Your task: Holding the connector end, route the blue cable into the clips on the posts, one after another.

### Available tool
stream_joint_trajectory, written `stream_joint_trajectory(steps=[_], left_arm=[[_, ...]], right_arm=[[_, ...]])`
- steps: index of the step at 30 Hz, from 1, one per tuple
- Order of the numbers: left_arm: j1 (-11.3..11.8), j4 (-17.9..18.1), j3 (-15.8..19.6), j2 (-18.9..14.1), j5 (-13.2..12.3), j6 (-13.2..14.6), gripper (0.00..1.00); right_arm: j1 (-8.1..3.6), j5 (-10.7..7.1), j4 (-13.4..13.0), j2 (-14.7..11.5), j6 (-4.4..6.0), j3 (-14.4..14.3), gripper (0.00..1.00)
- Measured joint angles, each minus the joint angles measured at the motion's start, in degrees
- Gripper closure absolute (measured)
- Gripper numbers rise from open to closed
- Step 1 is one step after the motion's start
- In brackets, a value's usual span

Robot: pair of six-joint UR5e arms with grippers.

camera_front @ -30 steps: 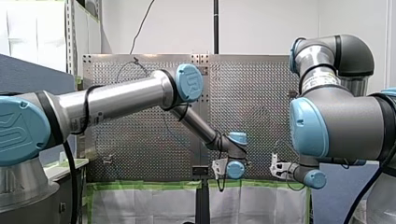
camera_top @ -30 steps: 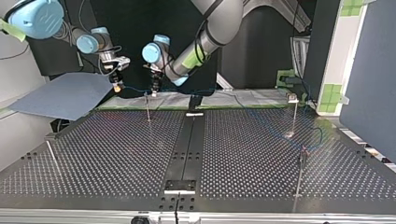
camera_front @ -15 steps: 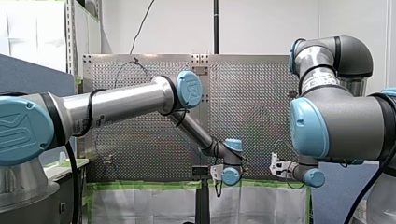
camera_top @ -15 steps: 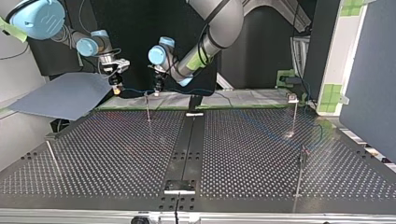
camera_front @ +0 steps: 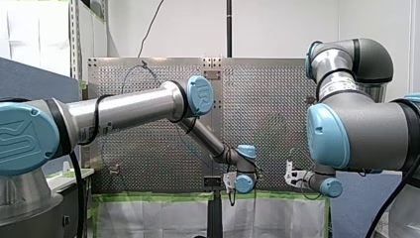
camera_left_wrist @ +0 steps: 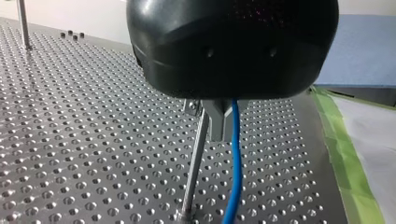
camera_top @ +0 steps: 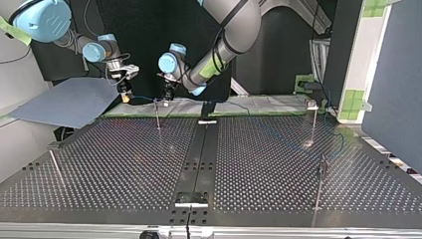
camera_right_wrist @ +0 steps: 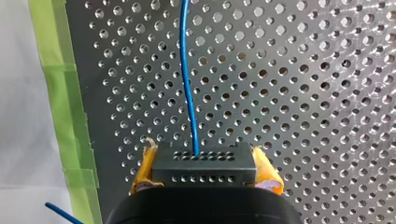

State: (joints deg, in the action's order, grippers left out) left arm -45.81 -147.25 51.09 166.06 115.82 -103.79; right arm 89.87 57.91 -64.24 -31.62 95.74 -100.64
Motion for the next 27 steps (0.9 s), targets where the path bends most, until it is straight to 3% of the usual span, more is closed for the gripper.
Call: stream_joint_trajectory(steps=[12, 17, 22, 27], left_arm=[[1.7, -0.13, -1.36, 0.17, -1.86, -0.55, 1.0], [2.2, -0.26, -1.59, 0.43, -2.69, -0.85, 1.0], [2.16, -0.36, -1.73, 0.67, -3.52, -1.23, 1.0], [2.38, -0.34, -2.44, 0.68, -4.18, -1.38, 1.0]], right_arm=[[0.2, -1.11, -0.44, 0.3, 2.84, 1.69, 1.0], [0.23, -1.17, 0.42, 0.54, 3.48, 2.9, 1.0], [0.26, -1.07, 1.02, 1.91, 3.12, 4.05, 1.0], [0.27, -0.51, 2.76, 3.75, 1.31, 5.63, 1.0]])
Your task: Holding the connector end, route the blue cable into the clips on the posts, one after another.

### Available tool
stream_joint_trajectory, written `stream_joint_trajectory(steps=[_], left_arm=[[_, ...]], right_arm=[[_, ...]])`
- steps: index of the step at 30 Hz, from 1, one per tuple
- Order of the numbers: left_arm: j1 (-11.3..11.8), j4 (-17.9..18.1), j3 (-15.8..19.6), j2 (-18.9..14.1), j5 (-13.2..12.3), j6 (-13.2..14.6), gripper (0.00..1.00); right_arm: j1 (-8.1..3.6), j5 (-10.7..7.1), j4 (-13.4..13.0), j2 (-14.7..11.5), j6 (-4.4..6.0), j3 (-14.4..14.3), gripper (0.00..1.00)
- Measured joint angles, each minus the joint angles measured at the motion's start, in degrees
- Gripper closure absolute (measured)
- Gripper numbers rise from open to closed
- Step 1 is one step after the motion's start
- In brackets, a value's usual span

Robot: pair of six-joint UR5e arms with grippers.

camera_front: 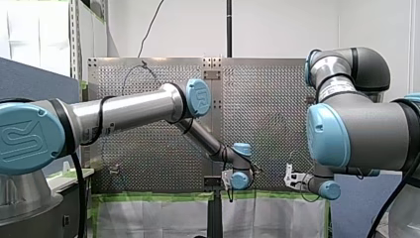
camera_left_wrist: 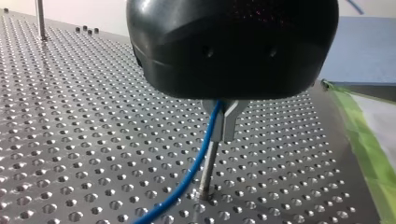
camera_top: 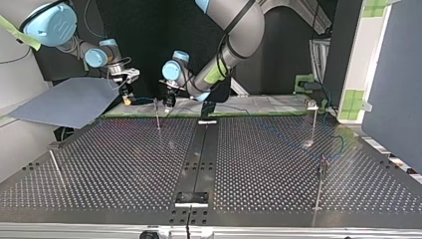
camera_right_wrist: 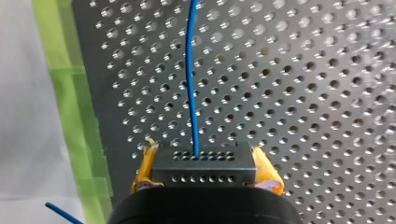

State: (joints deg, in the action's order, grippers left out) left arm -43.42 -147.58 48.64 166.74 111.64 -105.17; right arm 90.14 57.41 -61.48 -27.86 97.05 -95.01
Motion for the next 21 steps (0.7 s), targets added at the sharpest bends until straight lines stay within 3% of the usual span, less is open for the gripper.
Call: stream_joint_trajectory(steps=[4, 12, 16, 21], left_arm=[[0.2, 0.05, -0.4, 0.02, 0.02, -0.12, 1.0], [0.72, -1.95, -3.16, 2.65, 0.33, -0.82, 1.0], [0.94, -3.08, -5.56, 3.58, 0.56, -0.82, 1.0], [1.03, -3.78, -8.72, 3.78, 0.53, -0.84, 1.0]], right_arm=[[0.0, 0.17, 1.16, 0.31, -1.1, 0.87, 1.0], [0.36, 0.6, 4.57, 0.39, -4.97, 3.51, 1.0], [0.82, 0.66, 6.65, 0.39, -5.61, 5.34, 1.0], [1.37, 0.8, 9.43, 0.42, -5.35, 8.01, 1.0]])
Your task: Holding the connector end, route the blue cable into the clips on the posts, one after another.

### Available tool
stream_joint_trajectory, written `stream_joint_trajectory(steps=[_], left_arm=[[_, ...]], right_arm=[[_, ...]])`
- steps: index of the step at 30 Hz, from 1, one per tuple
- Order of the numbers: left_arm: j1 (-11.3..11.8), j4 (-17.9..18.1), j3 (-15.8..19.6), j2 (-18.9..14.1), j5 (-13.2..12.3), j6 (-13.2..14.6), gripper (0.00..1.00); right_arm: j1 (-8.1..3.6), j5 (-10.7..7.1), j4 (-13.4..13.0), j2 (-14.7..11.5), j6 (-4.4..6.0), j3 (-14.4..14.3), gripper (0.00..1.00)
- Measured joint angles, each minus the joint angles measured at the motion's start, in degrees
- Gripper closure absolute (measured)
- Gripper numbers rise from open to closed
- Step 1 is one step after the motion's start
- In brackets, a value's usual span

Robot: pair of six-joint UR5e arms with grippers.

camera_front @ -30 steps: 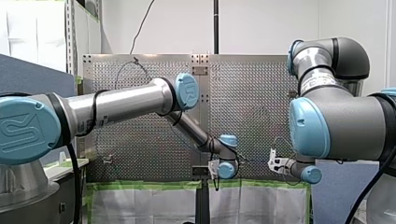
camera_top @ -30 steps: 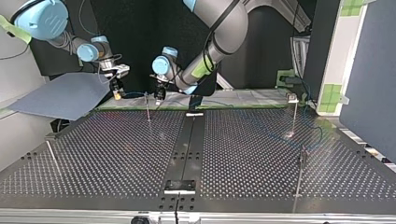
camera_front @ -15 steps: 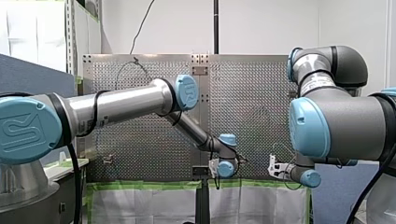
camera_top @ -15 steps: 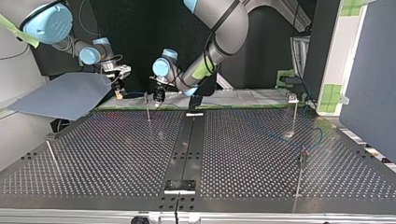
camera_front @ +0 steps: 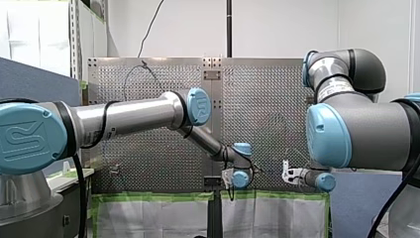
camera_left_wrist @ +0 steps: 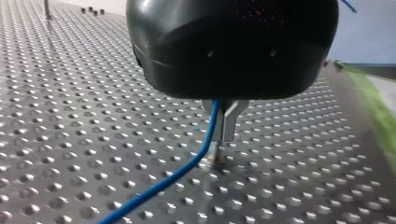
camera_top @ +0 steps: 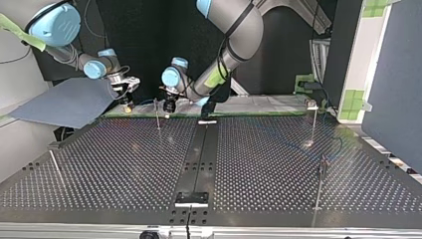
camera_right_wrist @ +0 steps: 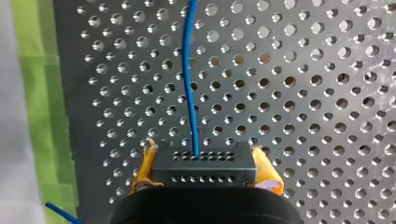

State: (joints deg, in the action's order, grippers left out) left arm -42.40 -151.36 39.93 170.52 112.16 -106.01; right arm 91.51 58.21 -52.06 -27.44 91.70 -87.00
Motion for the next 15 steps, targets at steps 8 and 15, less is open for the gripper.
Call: stream_joint_trajectory(steps=[8, 15], left_arm=[[0.74, -0.78, -3.36, 0.01, 0.1, -0.05, 1.0], [0.86, -1.23, -3.54, 0.02, 0.3, 0.01, 1.0]], right_arm=[[0.41, 0.14, 1.36, 0.03, 0.99, 2.57, 1.0], [0.77, -0.28, 1.98, 0.03, 1.23, 4.22, 1.0]])
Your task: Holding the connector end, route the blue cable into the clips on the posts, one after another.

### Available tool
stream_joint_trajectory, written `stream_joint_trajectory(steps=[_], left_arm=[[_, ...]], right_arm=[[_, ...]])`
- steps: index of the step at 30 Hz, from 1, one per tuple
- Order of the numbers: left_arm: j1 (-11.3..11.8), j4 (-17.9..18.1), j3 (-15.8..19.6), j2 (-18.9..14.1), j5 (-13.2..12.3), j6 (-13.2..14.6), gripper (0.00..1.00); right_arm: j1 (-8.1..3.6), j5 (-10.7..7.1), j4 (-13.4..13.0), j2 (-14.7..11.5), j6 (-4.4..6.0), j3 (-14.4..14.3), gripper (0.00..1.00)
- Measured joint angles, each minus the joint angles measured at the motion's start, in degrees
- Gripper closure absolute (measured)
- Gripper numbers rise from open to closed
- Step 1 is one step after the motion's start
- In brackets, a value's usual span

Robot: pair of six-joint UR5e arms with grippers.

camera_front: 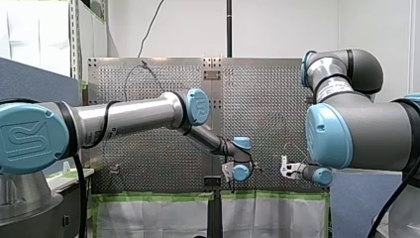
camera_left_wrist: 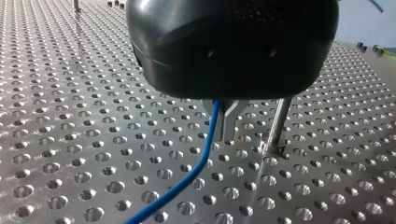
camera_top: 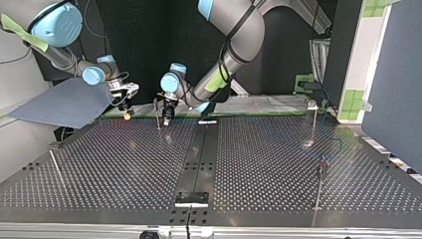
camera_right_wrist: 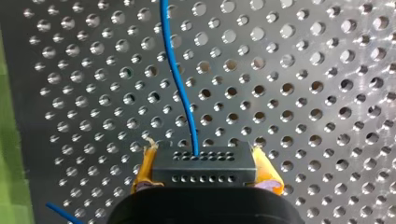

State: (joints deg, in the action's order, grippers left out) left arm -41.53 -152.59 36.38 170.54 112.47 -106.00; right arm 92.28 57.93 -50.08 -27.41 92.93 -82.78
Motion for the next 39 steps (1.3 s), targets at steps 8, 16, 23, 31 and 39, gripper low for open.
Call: stream_joint_trajectory(steps=[8, 16, 23, 31, 39], left_arm=[[0.12, -0.03, -0.03, 0.0, 0.43, 0.32, 1.0], [0.7, 0.0, -0.03, 0.01, 0.43, 1.35, 1.0], [0.99, -1.12, -0.03, 0.74, -0.4, 1.68, 1.0], [1.01, -2.45, -0.03, 0.8, -1.68, 2.25, 0.61], [0.66, -5.66, -0.03, 0.75, -1.33, 5.97, 0.0]], right_arm=[[0.32, -0.26, 2.37, 0.02, -0.31, 2.21, 1.0], [0.54, -0.38, 3.0, 0.02, 0.29, 3.06, 1.0], [0.79, -0.44, 3.12, 0.02, 0.5, 3.27, 1.0], [0.93, -0.43, 3.14, 0.06, 0.52, 3.3, 1.0], [1.01, -0.41, 3.36, 0.1, 0.52, 3.28, 1.0]])
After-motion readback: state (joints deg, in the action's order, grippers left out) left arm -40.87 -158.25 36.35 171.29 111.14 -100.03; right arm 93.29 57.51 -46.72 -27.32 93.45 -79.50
